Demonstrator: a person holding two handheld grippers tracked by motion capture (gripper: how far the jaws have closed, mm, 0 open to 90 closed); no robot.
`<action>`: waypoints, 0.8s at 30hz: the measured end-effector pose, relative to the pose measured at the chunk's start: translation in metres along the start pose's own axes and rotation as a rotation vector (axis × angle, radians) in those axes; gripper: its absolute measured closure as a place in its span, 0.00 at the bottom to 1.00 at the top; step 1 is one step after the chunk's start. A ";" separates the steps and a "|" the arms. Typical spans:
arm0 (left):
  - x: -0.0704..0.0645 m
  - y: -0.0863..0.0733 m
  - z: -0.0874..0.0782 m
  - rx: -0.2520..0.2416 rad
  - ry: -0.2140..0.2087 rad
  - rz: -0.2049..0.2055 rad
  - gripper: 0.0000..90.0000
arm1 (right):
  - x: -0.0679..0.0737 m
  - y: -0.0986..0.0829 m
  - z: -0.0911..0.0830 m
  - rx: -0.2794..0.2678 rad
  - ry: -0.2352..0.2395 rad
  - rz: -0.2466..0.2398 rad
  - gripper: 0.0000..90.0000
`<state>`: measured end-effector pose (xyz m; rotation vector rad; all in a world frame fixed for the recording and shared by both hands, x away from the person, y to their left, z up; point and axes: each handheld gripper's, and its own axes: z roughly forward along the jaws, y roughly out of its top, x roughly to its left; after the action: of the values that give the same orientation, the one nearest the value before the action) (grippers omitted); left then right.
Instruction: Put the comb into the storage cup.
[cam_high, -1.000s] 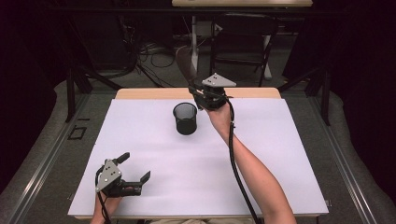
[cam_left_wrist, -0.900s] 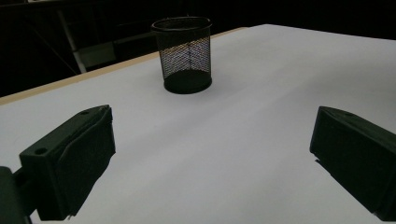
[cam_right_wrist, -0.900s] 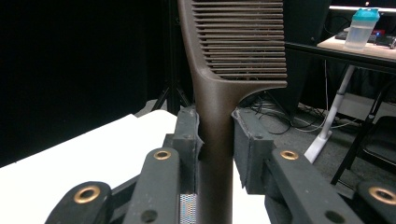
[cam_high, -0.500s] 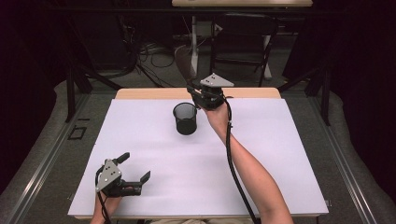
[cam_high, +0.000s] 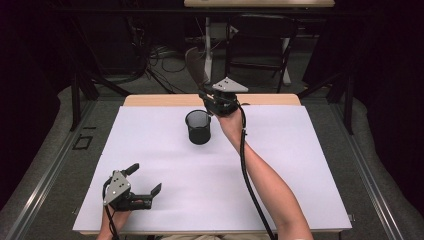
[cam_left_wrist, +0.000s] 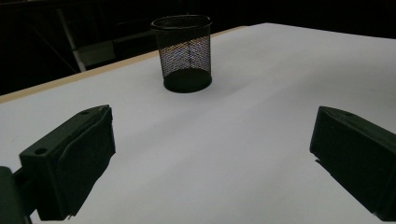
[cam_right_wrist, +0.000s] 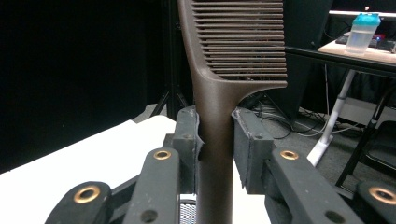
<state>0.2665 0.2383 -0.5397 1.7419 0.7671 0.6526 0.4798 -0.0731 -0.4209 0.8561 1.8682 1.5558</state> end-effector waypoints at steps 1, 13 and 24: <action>0.000 0.000 0.000 0.000 0.000 0.000 0.00 | 0.001 0.000 0.000 -0.003 0.000 -0.002 0.81; 0.000 0.000 -0.001 -0.002 0.003 0.001 0.00 | 0.005 0.001 0.006 -0.002 0.011 -0.014 0.81; 0.000 0.000 -0.001 -0.001 0.002 0.002 0.00 | 0.007 -0.002 0.012 0.008 0.018 -0.010 0.81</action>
<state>0.2662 0.2391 -0.5394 1.7410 0.7663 0.6564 0.4847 -0.0603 -0.4247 0.8379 1.8892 1.5562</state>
